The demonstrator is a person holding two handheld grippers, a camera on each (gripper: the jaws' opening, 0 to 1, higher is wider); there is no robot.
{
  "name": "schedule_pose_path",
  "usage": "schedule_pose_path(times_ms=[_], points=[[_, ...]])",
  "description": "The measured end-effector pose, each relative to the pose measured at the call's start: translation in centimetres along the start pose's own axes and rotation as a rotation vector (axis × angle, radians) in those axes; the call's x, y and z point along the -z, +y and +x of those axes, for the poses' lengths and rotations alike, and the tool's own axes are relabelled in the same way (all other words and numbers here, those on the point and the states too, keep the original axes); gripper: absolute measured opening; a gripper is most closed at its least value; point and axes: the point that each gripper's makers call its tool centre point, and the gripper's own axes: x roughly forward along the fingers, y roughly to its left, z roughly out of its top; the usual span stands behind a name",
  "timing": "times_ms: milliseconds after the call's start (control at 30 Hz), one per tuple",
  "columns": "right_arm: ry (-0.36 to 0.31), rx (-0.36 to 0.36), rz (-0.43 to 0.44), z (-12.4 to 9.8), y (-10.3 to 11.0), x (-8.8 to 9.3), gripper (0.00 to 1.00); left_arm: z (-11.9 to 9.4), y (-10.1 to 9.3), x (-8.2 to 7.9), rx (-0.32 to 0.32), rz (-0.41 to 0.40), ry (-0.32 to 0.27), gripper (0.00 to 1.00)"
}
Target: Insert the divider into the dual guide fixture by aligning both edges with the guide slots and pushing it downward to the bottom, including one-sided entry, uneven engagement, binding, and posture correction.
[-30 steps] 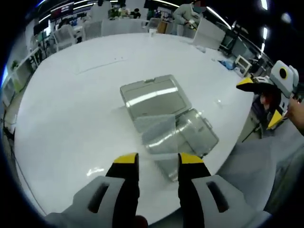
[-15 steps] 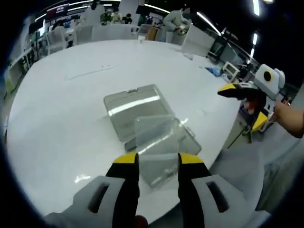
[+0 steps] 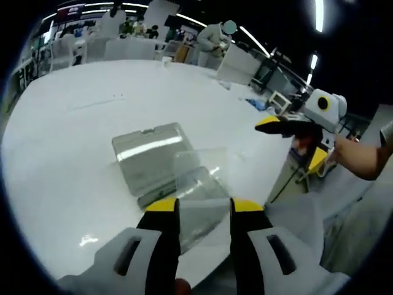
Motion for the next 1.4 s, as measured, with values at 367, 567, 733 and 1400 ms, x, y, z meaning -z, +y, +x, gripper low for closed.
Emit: schedule_pose_path(times_ms=[367,567,733,1400], points=[[-0.057,-0.078,0.073,0.2,0.3,-1.3,0.59,-0.2,-2.6,-1.5,0.125,0.009,-0.069,0.28],[-0.085,-0.146,0.127,0.4,0.8,-1.6,0.6,-0.2,-3.7,-2.0,0.175,0.02,-0.087,0.28],[-0.129,-0.202,0.173,0.6,1.4,-2.6,0.6,-0.3,-4.9,-2.3,0.226,0.028,-0.095,0.28],[-0.21,-0.351,0.261,0.7,2.1,-4.5,0.58,-0.8,-8.7,-4.1,0.377,0.052,-0.132,0.28]])
